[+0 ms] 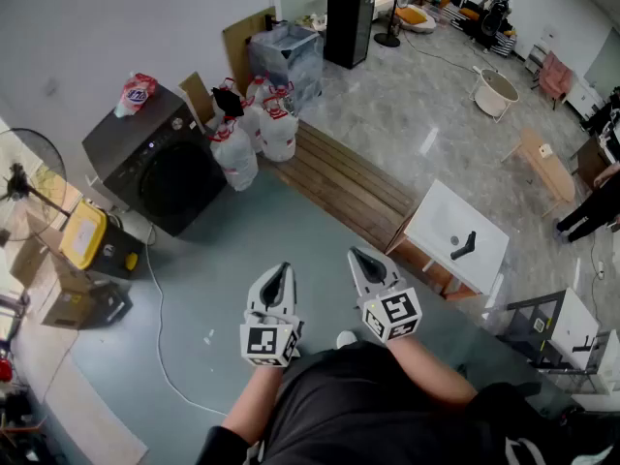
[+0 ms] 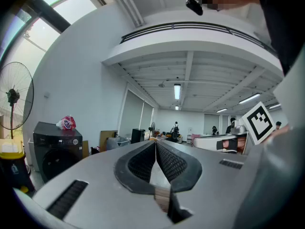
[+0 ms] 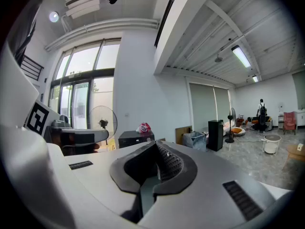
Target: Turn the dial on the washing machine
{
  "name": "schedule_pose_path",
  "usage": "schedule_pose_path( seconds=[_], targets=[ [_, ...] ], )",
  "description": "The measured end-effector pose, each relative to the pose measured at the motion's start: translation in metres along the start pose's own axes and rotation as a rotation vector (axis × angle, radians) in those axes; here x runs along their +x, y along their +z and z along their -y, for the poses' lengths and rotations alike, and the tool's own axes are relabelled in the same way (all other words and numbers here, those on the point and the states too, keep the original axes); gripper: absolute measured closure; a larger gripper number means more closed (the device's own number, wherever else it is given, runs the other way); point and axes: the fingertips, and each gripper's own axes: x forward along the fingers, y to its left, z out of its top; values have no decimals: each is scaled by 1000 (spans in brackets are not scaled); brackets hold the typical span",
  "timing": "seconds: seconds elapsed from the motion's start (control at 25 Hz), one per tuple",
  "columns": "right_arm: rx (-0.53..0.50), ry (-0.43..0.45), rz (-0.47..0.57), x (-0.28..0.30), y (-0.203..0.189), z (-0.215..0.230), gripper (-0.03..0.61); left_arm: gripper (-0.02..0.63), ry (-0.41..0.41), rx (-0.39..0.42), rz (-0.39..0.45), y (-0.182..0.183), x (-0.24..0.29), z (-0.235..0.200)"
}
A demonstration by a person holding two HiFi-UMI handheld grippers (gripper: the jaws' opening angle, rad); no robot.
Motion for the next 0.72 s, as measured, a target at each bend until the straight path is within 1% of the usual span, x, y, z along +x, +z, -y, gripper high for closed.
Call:
schedule_pose_path(
  seconds=[0.32, 0.72],
  targets=[
    [37, 2, -12, -4, -5, 11, 578, 609, 18, 2, -2, -2, -3, 2],
    [51, 59, -15, -4, -8, 6, 578, 609, 46, -6, -24, -11, -9, 1]
  ],
)
